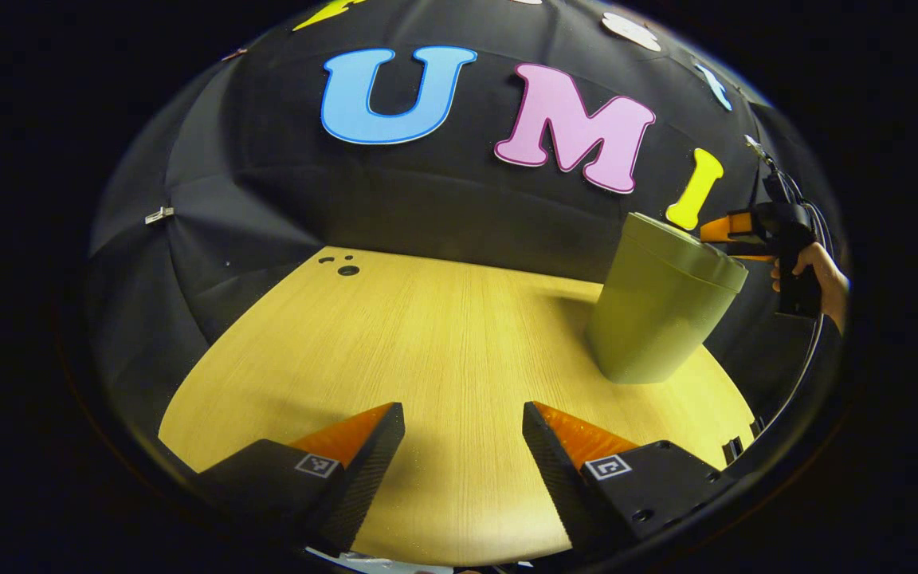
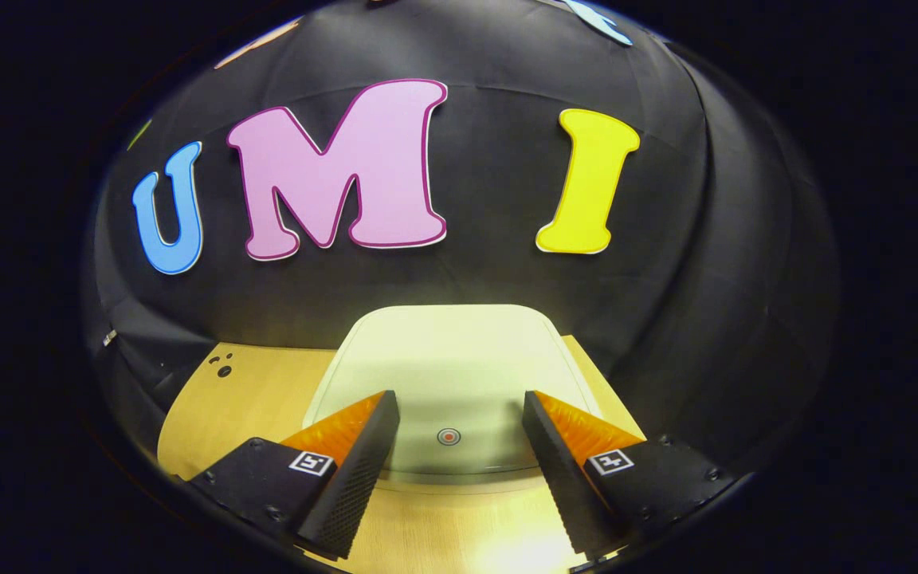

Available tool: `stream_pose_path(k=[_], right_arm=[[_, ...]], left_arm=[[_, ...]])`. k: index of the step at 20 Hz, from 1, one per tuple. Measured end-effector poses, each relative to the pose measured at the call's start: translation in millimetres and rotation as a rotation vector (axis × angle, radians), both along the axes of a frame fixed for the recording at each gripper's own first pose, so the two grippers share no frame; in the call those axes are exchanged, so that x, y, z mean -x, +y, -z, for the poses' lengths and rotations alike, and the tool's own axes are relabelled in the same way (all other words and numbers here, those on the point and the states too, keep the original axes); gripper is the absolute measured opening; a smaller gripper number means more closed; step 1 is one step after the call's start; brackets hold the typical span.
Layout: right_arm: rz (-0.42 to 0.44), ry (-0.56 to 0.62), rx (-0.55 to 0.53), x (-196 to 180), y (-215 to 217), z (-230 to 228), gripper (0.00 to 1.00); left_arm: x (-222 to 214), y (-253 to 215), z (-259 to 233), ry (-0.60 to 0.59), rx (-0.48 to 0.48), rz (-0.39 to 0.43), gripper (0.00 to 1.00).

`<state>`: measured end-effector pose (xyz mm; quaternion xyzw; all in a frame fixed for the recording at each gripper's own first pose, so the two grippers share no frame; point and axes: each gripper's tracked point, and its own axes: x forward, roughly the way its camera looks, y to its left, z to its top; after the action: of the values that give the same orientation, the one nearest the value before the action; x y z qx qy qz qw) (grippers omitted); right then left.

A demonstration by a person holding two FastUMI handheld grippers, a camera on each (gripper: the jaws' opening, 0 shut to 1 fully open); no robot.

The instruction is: Press the lid of the desktop garbage bin to open it, pick up the crumpled paper on the desktop and throw it into the bin, then pick up the pop can on the desktop and drop it into the bin, and finally close the garbage bin lid.

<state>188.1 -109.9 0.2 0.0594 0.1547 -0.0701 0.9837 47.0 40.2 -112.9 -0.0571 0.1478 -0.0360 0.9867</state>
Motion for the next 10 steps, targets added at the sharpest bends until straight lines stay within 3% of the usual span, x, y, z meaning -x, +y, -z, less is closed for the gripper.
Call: stream_pose_path(k=[4,10], right_arm=[[0.005,-0.013,0.004,2,0,-3,0.99],[-0.024,-0.078,-0.022,27,17,-20,0.99]], left_arm=[[-1,-4,-21,-0.038,-0.005,0.01,0.96],[10,-13,-70,-0.164,-0.089,0.035,0.96]])
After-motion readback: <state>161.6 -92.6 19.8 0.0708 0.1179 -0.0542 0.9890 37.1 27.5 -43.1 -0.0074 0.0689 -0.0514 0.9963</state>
